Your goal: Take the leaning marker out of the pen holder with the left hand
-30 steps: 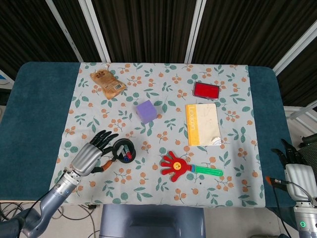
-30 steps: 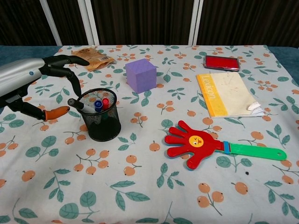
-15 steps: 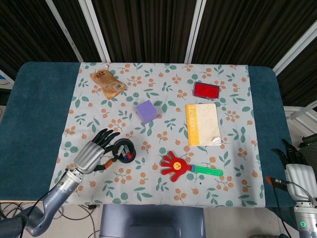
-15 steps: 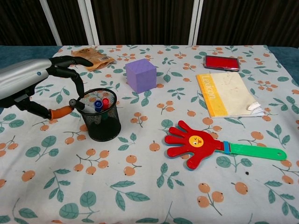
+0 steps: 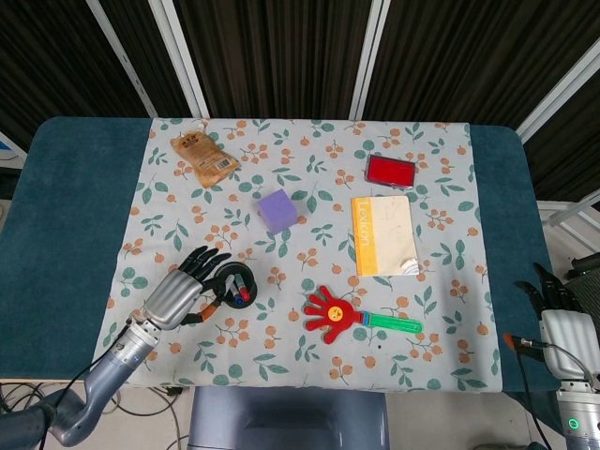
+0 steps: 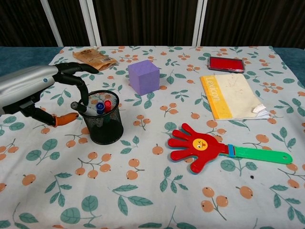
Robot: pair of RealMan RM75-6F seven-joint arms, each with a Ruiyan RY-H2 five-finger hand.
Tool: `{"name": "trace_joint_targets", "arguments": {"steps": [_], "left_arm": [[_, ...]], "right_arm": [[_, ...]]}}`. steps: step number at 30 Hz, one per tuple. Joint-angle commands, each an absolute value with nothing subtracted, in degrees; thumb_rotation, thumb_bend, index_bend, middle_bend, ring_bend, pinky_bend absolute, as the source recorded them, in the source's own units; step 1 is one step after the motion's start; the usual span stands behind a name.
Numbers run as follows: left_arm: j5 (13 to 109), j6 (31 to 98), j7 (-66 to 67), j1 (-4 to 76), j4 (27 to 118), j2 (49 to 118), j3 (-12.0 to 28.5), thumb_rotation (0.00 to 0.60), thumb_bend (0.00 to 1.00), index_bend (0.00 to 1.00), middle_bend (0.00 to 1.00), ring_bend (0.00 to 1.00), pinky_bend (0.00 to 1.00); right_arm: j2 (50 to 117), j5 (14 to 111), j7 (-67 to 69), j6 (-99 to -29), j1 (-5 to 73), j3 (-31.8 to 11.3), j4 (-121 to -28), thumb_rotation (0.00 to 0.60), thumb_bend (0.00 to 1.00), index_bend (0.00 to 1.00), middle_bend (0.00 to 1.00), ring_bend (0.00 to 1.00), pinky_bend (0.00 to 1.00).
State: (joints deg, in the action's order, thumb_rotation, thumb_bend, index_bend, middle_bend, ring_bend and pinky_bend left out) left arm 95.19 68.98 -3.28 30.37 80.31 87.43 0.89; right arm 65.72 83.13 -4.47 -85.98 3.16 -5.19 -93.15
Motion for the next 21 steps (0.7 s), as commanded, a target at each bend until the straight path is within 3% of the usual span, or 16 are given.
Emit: {"name": "trace_joint_targets", "arguments": {"steps": [1, 21], "left_arm": [[95.14, 68.83, -3.12, 30.54, 80.41, 87.43, 0.82, 0.600, 0.36, 0.47, 0.08, 0.00, 0.00], [94.93, 70.43, -2.76, 30.92, 82.77, 86.13, 1.11, 0.600, 0.40, 0.53, 0.09, 0.00, 0.00]], "right_arm": [[65.71, 83.14, -4.47, -86.00, 3.15, -5.19, -93.17, 0.600, 0.05, 0.24, 0.03, 0.09, 0.19], [65.65, 83.08, -4.36, -85.86, 3.16, -5.18, -93.24, 0.600, 0.05, 0.24, 0.03, 0.09, 0.19]]}}
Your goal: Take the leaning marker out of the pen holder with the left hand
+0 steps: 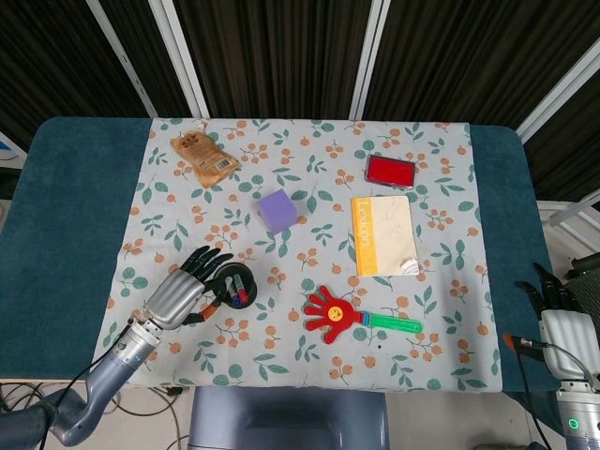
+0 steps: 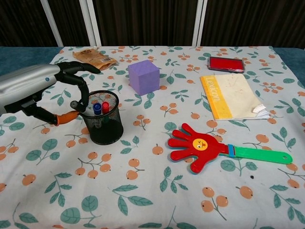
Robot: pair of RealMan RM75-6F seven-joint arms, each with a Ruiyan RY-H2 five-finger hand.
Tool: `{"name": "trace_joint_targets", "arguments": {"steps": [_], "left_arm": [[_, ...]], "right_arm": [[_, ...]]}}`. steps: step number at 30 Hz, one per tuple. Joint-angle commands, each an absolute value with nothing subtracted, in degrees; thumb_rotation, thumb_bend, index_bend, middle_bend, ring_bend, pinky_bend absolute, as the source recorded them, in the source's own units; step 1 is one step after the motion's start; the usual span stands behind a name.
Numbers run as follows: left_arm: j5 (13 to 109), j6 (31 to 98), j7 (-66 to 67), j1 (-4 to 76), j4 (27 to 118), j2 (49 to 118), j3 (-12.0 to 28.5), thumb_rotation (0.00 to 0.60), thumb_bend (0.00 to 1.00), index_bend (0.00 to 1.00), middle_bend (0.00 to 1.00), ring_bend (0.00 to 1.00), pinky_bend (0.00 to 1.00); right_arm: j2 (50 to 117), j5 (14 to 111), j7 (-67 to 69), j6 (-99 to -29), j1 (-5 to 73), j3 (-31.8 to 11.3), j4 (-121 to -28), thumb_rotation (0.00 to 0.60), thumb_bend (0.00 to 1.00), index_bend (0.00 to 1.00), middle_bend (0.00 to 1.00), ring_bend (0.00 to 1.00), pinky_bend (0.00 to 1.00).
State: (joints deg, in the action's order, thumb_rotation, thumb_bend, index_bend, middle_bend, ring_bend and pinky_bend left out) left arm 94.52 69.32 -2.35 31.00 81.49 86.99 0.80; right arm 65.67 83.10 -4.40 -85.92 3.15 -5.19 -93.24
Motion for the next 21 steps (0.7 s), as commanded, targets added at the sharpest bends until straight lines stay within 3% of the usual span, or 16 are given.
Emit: {"name": "trace_joint_targets", "arguments": {"steps": [1, 12, 21], "left_arm": [[95.29, 71.04, -2.86, 30.83, 83.63, 85.43, 1.11, 0.600, 0.40, 0.53, 0.09, 0.00, 0.00], [100.34, 80.65, -2.59, 28.51, 90.79, 77.89, 1.86, 0.600, 0.40, 0.54, 0.10, 0.00, 0.00], [99.81, 84.91, -3.60, 25.50, 88.13, 72.32, 1.90, 0.600, 0.40, 0.55, 0.11, 0.00, 0.00]], "right_arm": [[65.61, 83.14, -4.33, -85.81, 3.19, -5.15, -93.24, 0.600, 0.05, 0.24, 0.03, 0.09, 0.19], [65.56, 83.18, -4.47, -85.76, 3.16, -5.05, -93.28, 0.600, 0.05, 0.24, 0.03, 0.09, 0.19], [65.57, 82.74, -4.92, -85.62, 3.13, -5.11, -93.48, 0.600, 0.05, 0.24, 0.03, 0.09, 0.19]]}}
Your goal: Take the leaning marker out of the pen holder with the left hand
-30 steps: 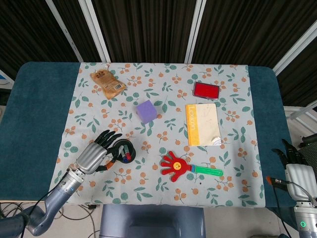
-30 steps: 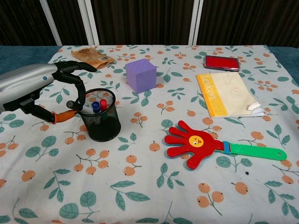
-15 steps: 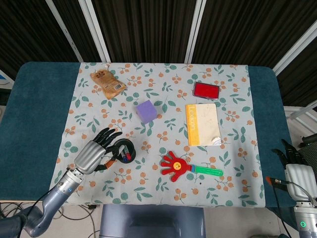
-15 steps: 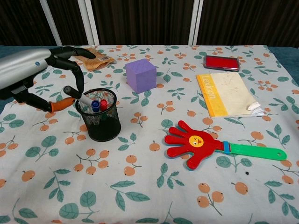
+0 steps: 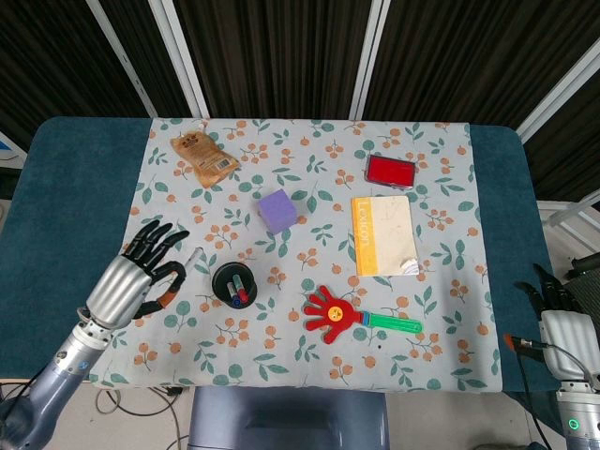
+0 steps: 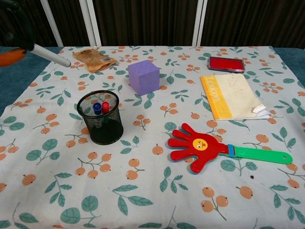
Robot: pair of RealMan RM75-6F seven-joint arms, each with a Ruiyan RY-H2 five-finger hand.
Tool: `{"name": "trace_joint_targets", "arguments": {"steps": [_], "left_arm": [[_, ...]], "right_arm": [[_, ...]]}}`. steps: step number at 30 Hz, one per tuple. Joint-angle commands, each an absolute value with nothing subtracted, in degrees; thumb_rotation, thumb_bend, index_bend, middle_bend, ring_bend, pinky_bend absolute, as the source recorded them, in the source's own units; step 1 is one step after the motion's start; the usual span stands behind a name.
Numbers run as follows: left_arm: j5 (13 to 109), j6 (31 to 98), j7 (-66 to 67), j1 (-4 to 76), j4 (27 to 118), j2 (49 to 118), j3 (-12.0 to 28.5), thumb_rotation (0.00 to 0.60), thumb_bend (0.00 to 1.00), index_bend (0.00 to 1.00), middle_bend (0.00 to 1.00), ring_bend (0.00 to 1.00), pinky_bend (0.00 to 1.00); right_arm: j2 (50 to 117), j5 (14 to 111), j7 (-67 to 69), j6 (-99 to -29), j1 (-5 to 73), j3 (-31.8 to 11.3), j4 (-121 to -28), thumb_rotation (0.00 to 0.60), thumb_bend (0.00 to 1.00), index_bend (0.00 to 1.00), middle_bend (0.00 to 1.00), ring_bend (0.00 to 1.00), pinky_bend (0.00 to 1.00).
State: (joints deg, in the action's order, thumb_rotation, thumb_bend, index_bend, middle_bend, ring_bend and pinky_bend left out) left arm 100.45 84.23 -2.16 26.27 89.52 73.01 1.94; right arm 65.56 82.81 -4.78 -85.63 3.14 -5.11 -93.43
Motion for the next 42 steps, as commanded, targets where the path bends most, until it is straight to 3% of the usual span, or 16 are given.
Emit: {"name": "trace_joint_targets", "arguments": {"steps": [1, 12, 25, 42], "left_arm": [[99.65, 85.21, -4.58, 25.30, 87.16, 72.36, 1.89, 0.600, 0.40, 0.55, 0.11, 0.00, 0.00], [94.49, 79.38, -14.84, 26.64, 74.47, 77.53, 2.32, 0.600, 0.40, 0.55, 0.11, 0.00, 0.00], [92.97, 72.42, -22.04, 34.11, 62.46, 85.71, 5.51, 0.600, 0.40, 0.55, 0.11, 0.00, 0.00], [92.50, 68.17, -27.27, 38.15, 54.45, 91.62, 4.05, 0.600, 0.40, 0.54, 0.12, 0.00, 0.00]], "right_arm": [[65.59, 82.71, -5.05, -85.65, 3.12, -5.13, -93.50, 0.600, 0.05, 0.24, 0.03, 0.09, 0.19], [65.65, 82.21, -5.48, -85.55, 3.09, -5.26, -93.71, 0.600, 0.05, 0.24, 0.03, 0.09, 0.19], [65.57, 82.00, -5.46, -85.46, 3.07, -5.31, -93.85, 0.600, 0.05, 0.24, 0.03, 0.09, 0.19], [65.48, 81.72, -5.60, -85.47, 2.98, -5.38, -93.90, 0.600, 0.05, 0.24, 0.03, 0.09, 0.19]]}}
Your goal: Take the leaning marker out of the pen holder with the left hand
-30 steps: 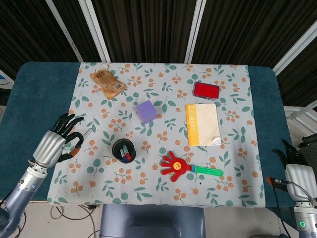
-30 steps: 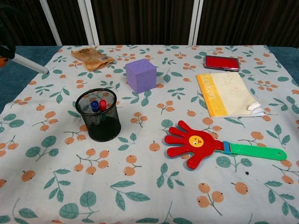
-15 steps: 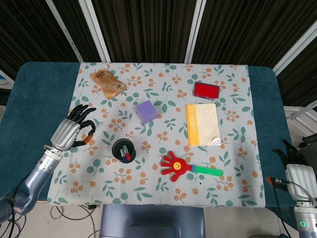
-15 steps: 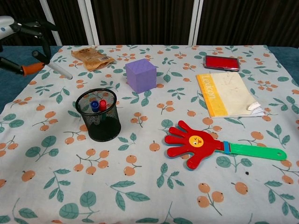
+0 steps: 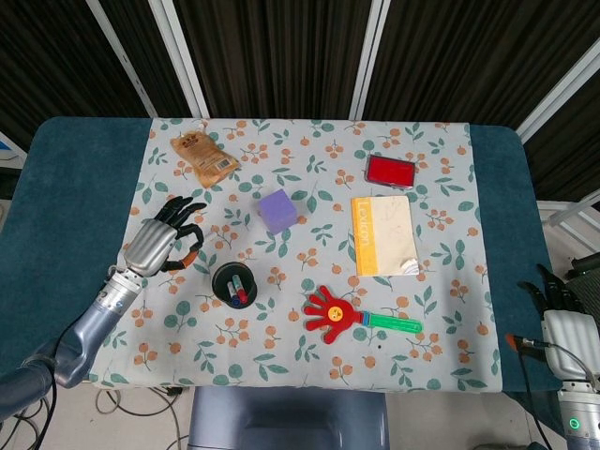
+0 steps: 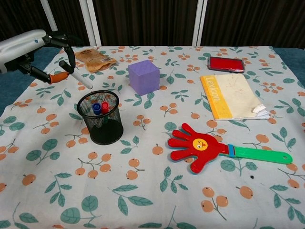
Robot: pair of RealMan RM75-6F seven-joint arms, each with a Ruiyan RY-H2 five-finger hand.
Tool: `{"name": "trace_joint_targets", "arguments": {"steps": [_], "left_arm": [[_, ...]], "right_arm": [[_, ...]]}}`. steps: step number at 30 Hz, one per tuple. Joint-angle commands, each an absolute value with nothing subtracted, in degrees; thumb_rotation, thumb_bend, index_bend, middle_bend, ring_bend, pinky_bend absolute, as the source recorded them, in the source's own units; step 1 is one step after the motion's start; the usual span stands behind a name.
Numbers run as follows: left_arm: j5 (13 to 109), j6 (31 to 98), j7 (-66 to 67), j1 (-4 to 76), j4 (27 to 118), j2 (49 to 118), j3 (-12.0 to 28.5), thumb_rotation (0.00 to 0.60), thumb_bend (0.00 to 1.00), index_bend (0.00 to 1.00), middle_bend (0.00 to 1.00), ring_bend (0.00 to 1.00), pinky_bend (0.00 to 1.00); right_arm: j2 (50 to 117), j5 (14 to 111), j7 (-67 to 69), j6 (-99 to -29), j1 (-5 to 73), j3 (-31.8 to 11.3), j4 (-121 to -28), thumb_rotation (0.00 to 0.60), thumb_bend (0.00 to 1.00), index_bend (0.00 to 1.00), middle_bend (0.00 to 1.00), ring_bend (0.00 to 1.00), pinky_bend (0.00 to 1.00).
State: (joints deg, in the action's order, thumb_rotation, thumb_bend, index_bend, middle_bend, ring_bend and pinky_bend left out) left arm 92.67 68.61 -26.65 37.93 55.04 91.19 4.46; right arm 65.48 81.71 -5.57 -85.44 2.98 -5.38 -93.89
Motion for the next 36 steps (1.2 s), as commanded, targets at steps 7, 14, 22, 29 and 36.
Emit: {"name": "trace_joint_targets", "arguments": {"steps": [7, 14, 22, 29, 36], "left_arm": [[92.48, 67.57, -29.78, 38.58, 51.99, 93.16, 3.11, 0.600, 0.40, 0.53, 0.12, 0.00, 0.00], [92.05, 66.35, -31.23, 38.78, 50.19, 93.89, 2.20, 0.600, 0.40, 0.51, 0.11, 0.00, 0.00], [92.71, 66.18, -30.22, 38.84, 51.45, 92.62, 0.87, 0.600, 0.34, 0.41, 0.10, 0.00, 0.00], [93.79, 66.03, -26.37, 38.26, 55.22, 88.74, -1.08, 0.600, 0.25, 0.31, 0.07, 0.00, 0.00], [93.05, 69.06, -24.43, 36.03, 62.14, 83.19, -1.09, 0.600, 0.19, 0.26, 0.06, 0.00, 0.00]], "right_arm": [[65.48, 81.74, -5.71, -85.54, 2.95, -5.38, -93.99, 0.600, 0.05, 0.24, 0.03, 0.09, 0.19], [65.39, 81.75, -5.48, -85.55, 2.91, -5.39, -93.96, 0.600, 0.05, 0.24, 0.03, 0.09, 0.19], [65.35, 81.60, -5.30, -85.50, 2.89, -5.44, -94.04, 0.600, 0.05, 0.24, 0.03, 0.09, 0.19], [65.33, 81.60, -5.16, -85.43, 2.90, -5.44, -93.99, 0.600, 0.05, 0.24, 0.03, 0.09, 0.19], [65.35, 81.55, -5.25, -85.41, 2.90, -5.44, -94.02, 0.600, 0.05, 0.24, 0.03, 0.09, 0.19]]}}
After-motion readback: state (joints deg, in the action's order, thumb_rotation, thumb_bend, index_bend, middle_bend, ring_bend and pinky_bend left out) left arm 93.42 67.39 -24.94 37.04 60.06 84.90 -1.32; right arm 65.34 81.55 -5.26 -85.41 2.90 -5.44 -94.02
